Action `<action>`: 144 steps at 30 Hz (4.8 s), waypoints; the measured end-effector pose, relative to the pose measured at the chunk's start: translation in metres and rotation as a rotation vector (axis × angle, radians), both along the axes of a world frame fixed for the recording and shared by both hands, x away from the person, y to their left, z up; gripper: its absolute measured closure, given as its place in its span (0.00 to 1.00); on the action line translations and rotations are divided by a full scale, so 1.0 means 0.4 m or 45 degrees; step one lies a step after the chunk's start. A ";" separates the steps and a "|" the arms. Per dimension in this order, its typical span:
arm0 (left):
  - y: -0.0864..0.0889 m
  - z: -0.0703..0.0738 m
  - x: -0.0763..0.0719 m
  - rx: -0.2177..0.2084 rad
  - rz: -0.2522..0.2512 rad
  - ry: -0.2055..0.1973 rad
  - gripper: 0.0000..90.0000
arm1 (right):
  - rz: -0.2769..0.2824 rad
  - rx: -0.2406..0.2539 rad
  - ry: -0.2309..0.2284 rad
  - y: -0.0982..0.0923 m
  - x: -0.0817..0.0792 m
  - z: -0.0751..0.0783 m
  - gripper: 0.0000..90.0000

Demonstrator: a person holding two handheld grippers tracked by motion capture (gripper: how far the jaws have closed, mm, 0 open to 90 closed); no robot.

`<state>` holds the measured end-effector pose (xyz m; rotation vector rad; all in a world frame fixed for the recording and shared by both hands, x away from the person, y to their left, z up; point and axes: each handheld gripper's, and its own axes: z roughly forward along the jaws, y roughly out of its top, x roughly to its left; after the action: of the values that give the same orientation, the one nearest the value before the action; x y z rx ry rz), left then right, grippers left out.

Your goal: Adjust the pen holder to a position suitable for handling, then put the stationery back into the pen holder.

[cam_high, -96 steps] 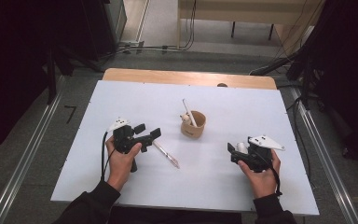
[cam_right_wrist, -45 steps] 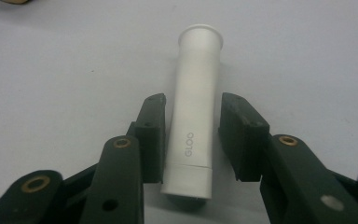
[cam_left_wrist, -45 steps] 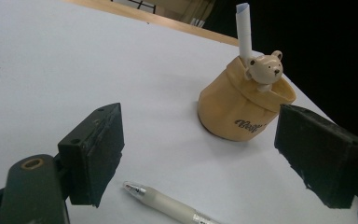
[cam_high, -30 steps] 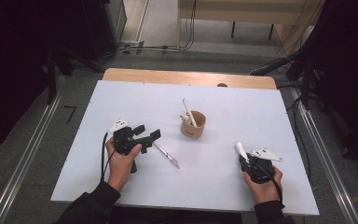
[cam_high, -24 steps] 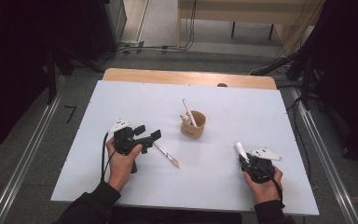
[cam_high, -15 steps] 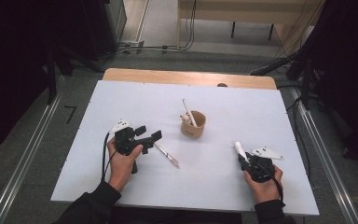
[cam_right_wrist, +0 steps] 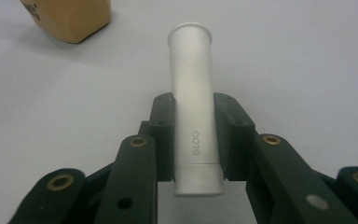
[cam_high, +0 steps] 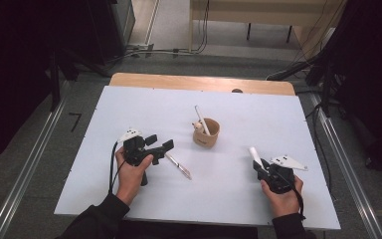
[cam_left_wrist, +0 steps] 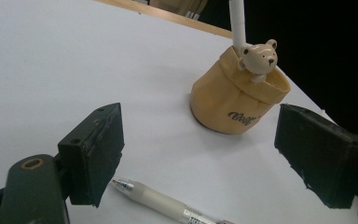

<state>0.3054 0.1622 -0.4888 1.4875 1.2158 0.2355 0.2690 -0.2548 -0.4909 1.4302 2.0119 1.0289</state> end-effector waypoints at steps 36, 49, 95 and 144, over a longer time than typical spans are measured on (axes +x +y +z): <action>-0.018 0.009 -0.005 -0.012 -0.033 -0.012 0.18 | 0.035 0.006 -0.048 0.012 -0.012 0.015 0.76; -0.035 0.016 -0.005 -0.033 -0.067 -0.002 0.18 | 0.083 0.025 -0.081 0.037 -0.014 0.030 0.76; -0.164 0.032 0.034 -0.108 -0.229 0.095 0.19 | 0.279 0.086 -0.159 0.162 0.009 0.070 0.76; -0.230 0.032 0.063 -0.267 -0.343 0.172 0.49 | 0.460 0.104 -0.203 0.284 0.029 0.071 0.76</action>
<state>0.3308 0.0701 -0.4761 1.4804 1.0939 -0.1713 0.2804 -0.1411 -0.4627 1.0030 2.1754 1.3424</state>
